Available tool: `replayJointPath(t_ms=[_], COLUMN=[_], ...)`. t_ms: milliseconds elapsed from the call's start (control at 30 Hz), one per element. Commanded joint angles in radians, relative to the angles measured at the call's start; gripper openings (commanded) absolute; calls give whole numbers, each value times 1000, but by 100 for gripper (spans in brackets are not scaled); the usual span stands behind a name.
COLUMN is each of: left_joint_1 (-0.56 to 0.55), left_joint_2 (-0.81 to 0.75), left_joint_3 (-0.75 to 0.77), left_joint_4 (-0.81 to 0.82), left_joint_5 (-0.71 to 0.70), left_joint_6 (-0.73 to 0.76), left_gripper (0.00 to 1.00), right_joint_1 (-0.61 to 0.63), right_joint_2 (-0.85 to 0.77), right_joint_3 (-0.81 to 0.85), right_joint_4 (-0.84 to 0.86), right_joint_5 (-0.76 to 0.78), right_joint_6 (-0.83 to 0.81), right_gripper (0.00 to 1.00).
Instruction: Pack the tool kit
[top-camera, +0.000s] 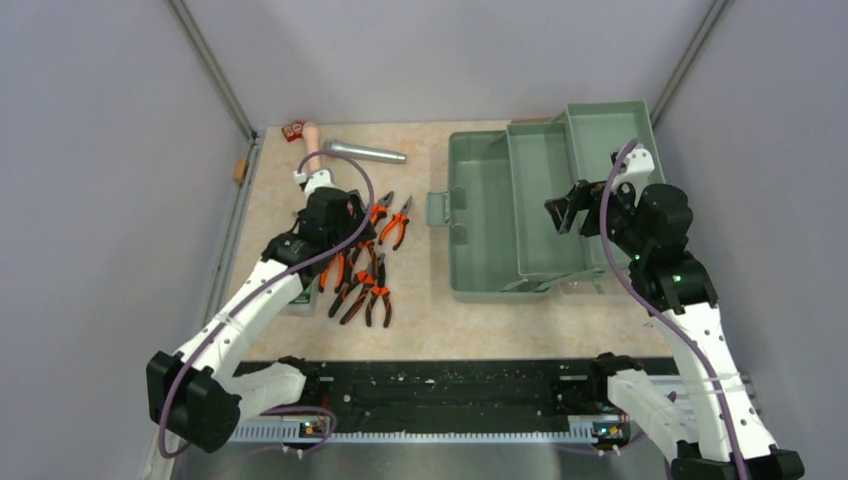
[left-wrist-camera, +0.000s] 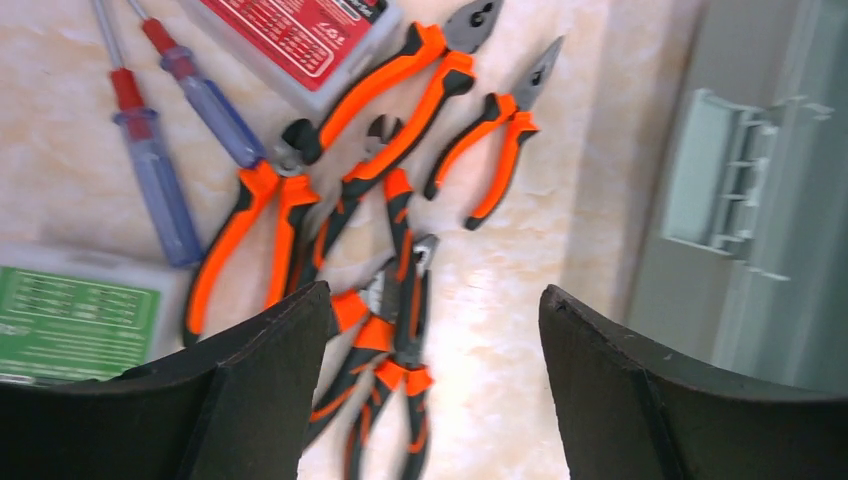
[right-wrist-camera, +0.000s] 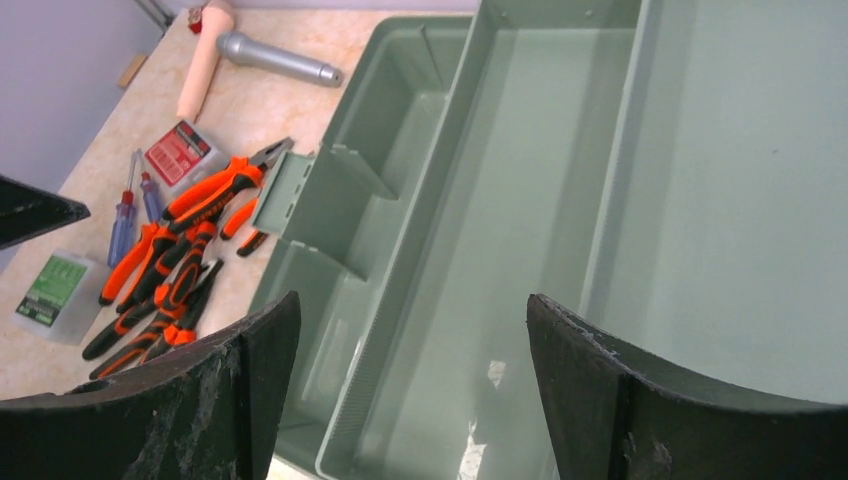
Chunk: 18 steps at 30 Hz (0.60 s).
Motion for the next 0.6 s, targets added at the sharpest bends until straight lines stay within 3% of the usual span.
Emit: replayJointPath(t_ms=[0, 233, 567], left_joint_1=[2, 26, 121], left_joint_2=[79, 427, 771], left_joint_3=[34, 239, 513], left_joint_4=[-11, 16, -57], left_joint_5=[-77, -74, 76], left_joint_6=[200, 382, 427], left_gripper=[78, 67, 52], right_joint_1=[25, 39, 64], right_joint_2=[-34, -97, -181], right_joint_3=[-35, -105, -163], right_joint_4=[85, 140, 167], right_joint_5=[-34, -43, 45], right_joint_6=[-11, -7, -42], right_gripper=[82, 82, 83])
